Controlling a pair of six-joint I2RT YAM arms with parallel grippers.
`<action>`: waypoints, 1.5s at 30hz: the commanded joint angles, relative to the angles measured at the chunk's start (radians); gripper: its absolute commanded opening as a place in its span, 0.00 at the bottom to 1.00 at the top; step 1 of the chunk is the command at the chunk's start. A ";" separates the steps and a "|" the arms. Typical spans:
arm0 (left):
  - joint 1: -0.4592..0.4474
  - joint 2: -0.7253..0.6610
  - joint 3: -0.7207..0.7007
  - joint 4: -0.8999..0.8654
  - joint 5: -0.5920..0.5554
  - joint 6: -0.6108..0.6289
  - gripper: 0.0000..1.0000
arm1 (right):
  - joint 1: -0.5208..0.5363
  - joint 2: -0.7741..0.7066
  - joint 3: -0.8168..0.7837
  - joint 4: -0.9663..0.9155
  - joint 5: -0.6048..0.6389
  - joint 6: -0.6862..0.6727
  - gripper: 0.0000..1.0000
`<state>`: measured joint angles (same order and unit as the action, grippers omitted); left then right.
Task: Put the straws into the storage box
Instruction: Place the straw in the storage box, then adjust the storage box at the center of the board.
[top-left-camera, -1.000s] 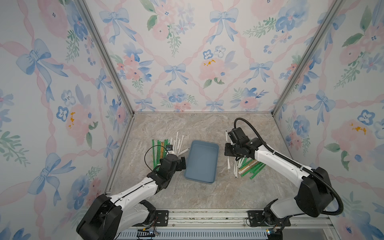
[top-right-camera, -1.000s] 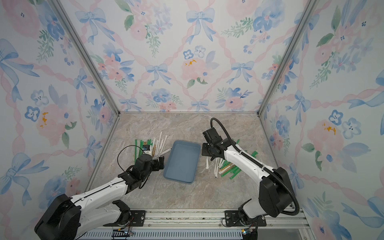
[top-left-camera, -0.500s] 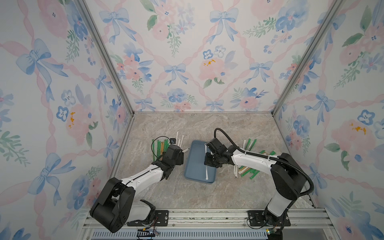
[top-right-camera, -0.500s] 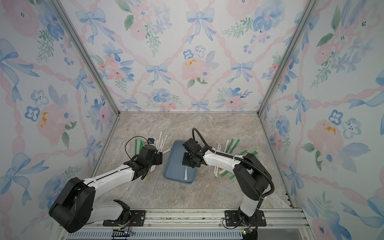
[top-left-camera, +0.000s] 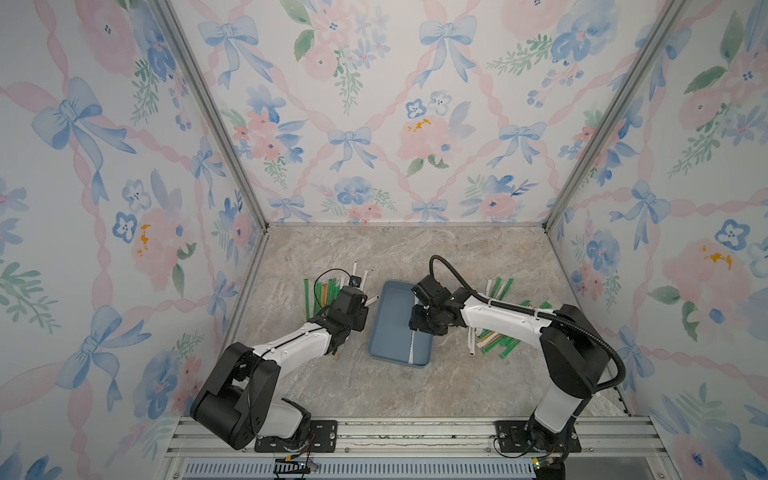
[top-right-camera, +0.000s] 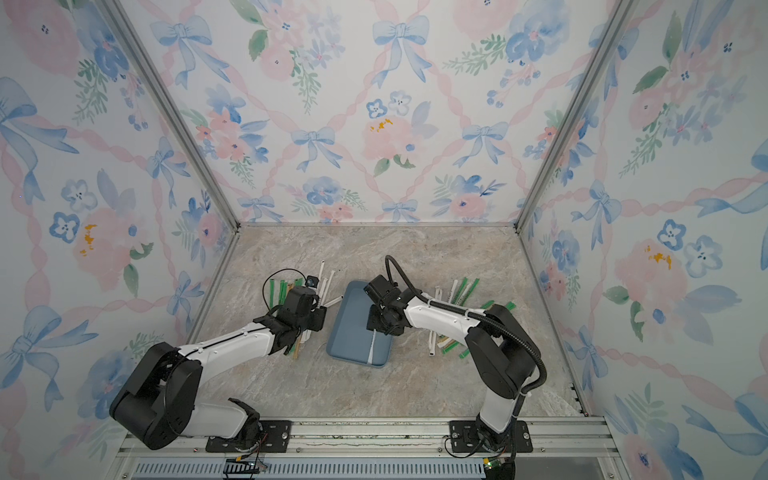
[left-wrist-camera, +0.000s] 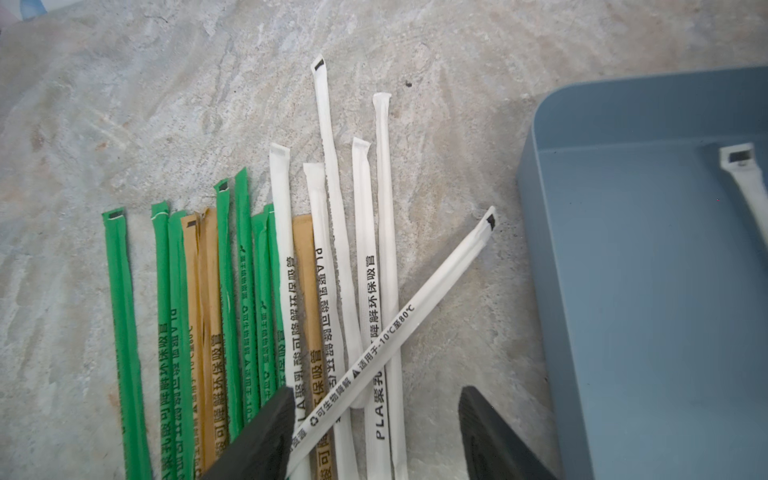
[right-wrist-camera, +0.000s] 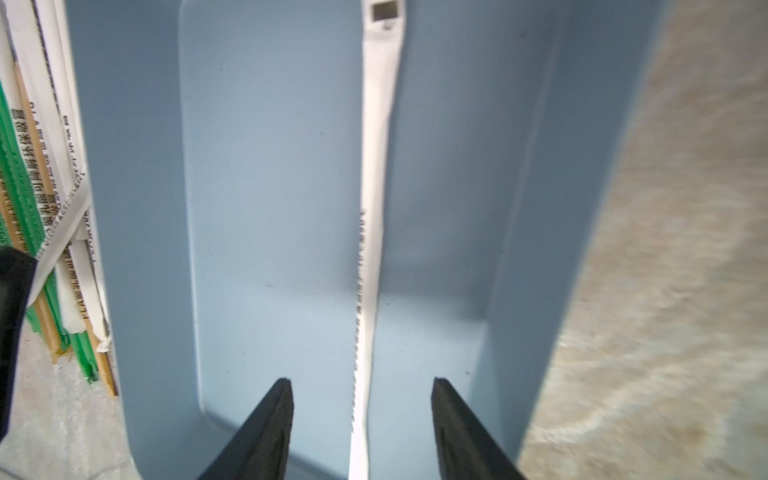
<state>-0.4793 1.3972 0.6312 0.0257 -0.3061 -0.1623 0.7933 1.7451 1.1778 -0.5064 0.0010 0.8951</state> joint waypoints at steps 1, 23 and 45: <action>0.024 0.032 0.042 -0.017 0.005 0.065 0.63 | -0.007 -0.084 -0.001 -0.098 0.087 -0.029 0.53; 0.045 0.221 0.151 -0.018 0.100 0.200 0.54 | -0.142 0.078 -0.025 -0.068 0.025 -0.122 0.19; 0.042 0.315 0.208 -0.018 0.168 0.306 0.45 | -0.264 0.074 0.038 -0.078 -0.034 -0.525 0.10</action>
<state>-0.4389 1.6905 0.8261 0.0196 -0.1665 0.1097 0.5388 1.8359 1.2274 -0.5831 -0.0010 0.4099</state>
